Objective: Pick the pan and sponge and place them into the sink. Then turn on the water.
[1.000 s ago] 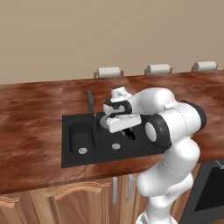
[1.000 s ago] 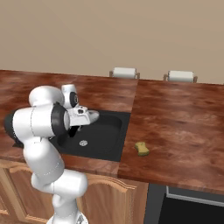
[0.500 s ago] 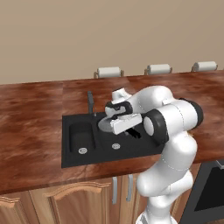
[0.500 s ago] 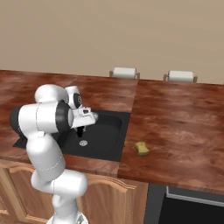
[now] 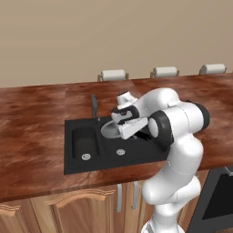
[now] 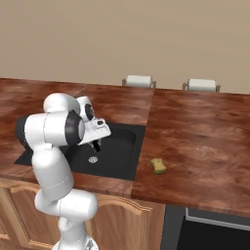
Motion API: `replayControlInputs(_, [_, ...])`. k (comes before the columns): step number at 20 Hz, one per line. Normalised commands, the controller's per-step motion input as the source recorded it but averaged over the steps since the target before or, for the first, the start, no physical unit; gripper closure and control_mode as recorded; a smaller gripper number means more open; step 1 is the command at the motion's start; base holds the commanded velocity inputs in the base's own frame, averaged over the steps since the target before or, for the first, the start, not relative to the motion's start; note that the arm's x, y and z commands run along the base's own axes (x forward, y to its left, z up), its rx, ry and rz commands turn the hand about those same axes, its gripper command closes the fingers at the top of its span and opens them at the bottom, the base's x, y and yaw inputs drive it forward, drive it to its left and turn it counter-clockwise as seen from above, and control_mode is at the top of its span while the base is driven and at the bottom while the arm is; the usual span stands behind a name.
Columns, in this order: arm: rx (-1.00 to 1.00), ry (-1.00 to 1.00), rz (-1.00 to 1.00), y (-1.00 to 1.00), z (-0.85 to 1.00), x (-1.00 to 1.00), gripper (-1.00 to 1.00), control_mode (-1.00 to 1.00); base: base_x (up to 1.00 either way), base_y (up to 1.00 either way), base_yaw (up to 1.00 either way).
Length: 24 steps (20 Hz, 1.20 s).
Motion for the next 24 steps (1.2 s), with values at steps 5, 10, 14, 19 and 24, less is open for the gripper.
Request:
replayControlInputs(5, [0.02, 0.02, 0.09, -0.32, -0.09, 0.1, 1.0, -1.0, 0.0, 0.0, 0.0])
replayControlInputs(10, [0.07, 0.04, 0.08, -0.29, -0.14, 0.14, 1.0, -1.0, 0.0, 0.0, 0.0])
replayControlInputs(14, [0.07, 0.06, 0.07, -0.27, -0.13, 0.17, 1.0, -1.0, 0.0, 0.0, 0.0])
replayControlInputs(19, [0.08, 0.06, 0.08, -0.21, -0.1, 0.16, 1.0, -1.0, 0.0, 0.0, 0.0])
replayControlInputs(24, [0.04, 0.02, 0.08, -0.14, -0.11, 0.04, 1.0, -1.0, 0.0, 0.0, 0.0])
